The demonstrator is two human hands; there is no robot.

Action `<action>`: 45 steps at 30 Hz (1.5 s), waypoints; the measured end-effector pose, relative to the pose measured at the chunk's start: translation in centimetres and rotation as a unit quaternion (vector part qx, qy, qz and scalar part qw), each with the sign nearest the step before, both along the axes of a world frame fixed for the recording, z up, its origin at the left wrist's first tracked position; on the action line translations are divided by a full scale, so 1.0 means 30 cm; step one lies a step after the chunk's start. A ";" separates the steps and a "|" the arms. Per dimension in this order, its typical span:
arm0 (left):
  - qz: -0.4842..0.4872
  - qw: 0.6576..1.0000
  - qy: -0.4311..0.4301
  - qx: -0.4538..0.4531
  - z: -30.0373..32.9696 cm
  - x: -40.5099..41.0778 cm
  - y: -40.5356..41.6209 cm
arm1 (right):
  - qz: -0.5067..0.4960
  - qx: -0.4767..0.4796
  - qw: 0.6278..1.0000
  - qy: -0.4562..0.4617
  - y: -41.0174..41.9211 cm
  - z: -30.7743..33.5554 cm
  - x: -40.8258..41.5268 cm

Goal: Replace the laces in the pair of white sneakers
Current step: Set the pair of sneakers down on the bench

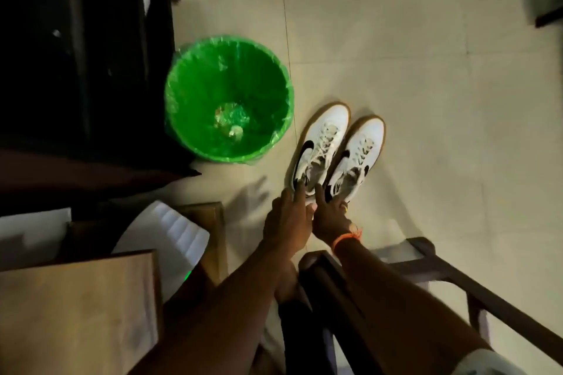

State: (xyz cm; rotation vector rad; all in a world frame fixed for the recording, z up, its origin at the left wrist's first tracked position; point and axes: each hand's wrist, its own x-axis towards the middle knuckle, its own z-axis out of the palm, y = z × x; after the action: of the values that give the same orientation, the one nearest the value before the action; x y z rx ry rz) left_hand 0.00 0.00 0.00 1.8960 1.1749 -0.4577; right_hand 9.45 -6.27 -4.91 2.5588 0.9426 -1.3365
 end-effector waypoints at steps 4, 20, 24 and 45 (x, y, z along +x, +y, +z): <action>0.034 0.999 0.003 -0.011 -0.192 0.012 -0.021 | 0.028 0.001 1.000 -0.013 -0.018 -0.236 0.024; 0.139 0.983 -0.094 -0.070 0.127 0.057 -0.045 | 0.055 0.071 0.993 -0.075 0.018 0.112 0.145; 0.159 0.980 -0.107 -0.049 0.428 0.021 -0.026 | 0.045 0.122 0.990 -0.052 0.022 0.457 0.090; 0.334 0.919 -0.151 0.146 1.583 -0.794 -0.326 | 0.387 0.217 0.892 0.088 -0.124 1.815 -0.481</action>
State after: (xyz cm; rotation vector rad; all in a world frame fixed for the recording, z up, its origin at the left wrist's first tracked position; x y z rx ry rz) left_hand -23.81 -9.78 47.50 1.5811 1.6301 0.3895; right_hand -4.96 -10.00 49.55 1.8856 2.1960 -1.1843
